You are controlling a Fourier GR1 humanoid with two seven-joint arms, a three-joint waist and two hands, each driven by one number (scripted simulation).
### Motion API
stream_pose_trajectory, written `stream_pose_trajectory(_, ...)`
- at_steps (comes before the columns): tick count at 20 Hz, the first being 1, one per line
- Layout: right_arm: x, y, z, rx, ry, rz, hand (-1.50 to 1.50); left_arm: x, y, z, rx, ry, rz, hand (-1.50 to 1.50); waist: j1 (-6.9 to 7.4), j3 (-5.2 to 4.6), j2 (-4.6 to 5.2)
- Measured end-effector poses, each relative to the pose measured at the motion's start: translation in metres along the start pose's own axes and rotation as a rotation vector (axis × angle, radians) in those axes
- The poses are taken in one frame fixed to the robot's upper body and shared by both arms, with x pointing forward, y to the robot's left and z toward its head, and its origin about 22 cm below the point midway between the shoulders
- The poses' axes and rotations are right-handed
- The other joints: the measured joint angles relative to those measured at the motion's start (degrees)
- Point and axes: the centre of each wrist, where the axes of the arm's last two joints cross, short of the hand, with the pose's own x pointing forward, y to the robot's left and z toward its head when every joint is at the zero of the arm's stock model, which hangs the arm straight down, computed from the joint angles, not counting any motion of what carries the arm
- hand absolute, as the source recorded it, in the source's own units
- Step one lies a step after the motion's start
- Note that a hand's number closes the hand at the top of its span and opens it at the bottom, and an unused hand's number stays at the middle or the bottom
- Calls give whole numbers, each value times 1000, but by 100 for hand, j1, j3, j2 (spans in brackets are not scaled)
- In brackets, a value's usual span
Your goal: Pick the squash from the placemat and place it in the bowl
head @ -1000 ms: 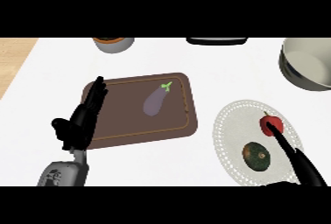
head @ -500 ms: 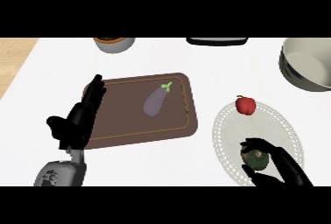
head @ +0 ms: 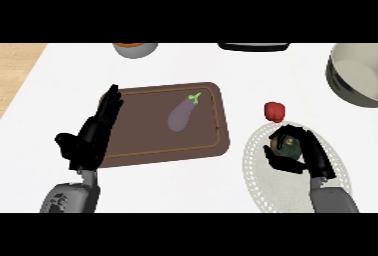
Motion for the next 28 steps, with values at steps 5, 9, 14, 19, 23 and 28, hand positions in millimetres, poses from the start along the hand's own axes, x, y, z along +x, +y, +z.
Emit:
stream_pose_trajectory(5,59,-6,-66,-218,120,-81,150,2,-7,-4,-25,-2,-4,0,125,15,38)
stream_pose_trajectory(9,99,-5,-102,-354,56,-104,150,2,-8,-5,-15,-4,-2,0,104,22,33)
stream_pose_trajectory(14,144,-16,-128,-504,-62,-29,150,-1,-1,-4,-10,1,0,0,41,21,16)
stream_pose_trajectory(19,193,-31,-139,-607,-113,79,150,-9,-3,3,3,7,-3,0,-54,17,-22)
stream_pose_trajectory(23,227,-49,-146,-665,-76,151,150,-9,0,1,15,6,-3,0,-85,17,-30)
stream_pose_trajectory(28,262,-80,-153,-721,-17,184,150,-3,-1,0,7,5,1,0,-79,18,-24)
